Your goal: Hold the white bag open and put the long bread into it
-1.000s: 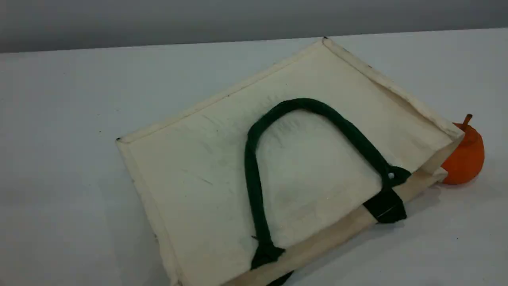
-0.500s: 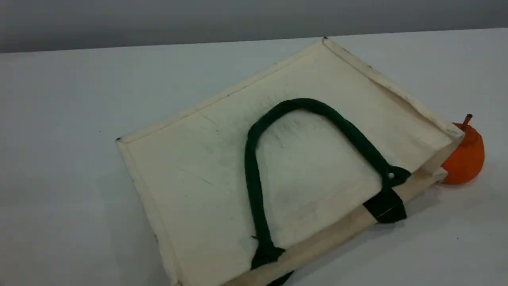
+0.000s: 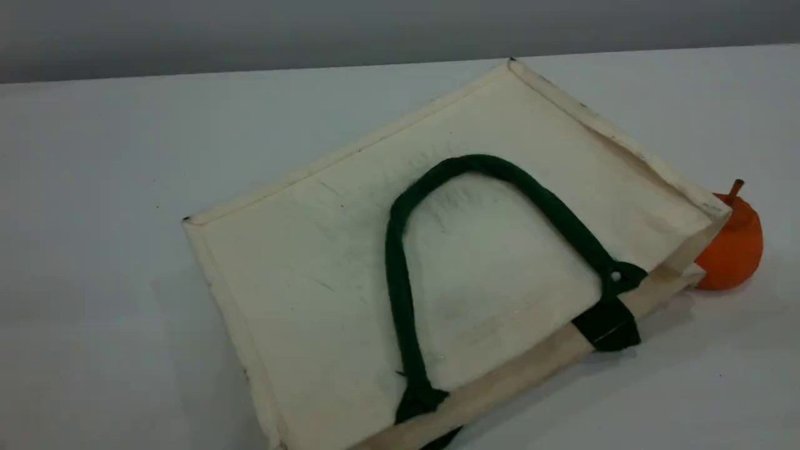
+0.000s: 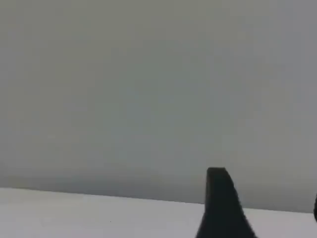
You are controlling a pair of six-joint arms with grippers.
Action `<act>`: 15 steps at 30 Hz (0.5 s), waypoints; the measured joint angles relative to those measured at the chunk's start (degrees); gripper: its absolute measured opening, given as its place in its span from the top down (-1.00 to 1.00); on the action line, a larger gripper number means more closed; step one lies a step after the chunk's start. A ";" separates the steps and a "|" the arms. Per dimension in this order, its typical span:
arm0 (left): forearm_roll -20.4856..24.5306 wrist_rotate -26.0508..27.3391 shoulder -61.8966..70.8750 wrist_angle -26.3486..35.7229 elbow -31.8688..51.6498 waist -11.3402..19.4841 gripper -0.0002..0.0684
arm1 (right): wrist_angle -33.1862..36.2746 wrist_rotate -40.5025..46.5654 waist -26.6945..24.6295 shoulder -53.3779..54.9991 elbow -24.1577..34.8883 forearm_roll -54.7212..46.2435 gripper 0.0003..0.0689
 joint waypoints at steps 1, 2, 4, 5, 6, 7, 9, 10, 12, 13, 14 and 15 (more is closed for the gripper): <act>0.00 0.00 0.00 0.00 0.00 0.00 -0.17 | 0.00 0.00 0.00 0.00 0.00 0.05 -0.36; 0.00 0.00 0.00 0.00 0.00 0.00 -0.17 | 0.00 0.00 0.00 0.00 0.00 0.05 -0.36; 0.00 0.00 0.00 0.00 0.00 0.00 -0.17 | 0.00 0.00 0.00 0.00 0.00 0.05 -0.36; 0.00 0.00 0.00 0.00 0.00 0.00 -0.17 | 0.00 0.00 0.00 0.00 0.00 0.05 -0.36; 0.00 0.00 0.00 0.00 0.00 0.00 -0.17 | 0.00 0.00 0.00 0.00 0.00 0.05 -0.36; 0.00 0.00 0.00 0.00 0.00 0.00 -0.17 | 0.00 0.00 0.00 0.00 0.00 0.05 -0.36; 0.00 0.00 0.00 0.00 0.00 0.00 -0.17 | 0.00 0.00 0.00 0.00 0.00 0.05 -0.36; 0.31 0.47 0.00 0.00 0.00 0.00 -0.17 | 0.00 0.00 0.00 0.00 0.00 0.05 -0.36; 0.61 2.12 0.00 0.00 0.00 0.00 -0.17 | 0.00 0.00 0.00 0.00 0.00 0.05 -0.36; 0.55 2.18 0.00 0.20 0.00 0.00 -0.17 | 0.00 0.00 0.00 0.00 0.00 0.05 -0.36; 0.61 2.42 0.00 0.90 0.00 0.00 -0.17 | 0.00 0.00 0.00 0.00 0.00 0.05 -0.36; 1.00 3.35 0.00 1.88 0.00 0.00 -0.17 | 0.00 0.00 0.00 0.00 0.00 0.05 -0.36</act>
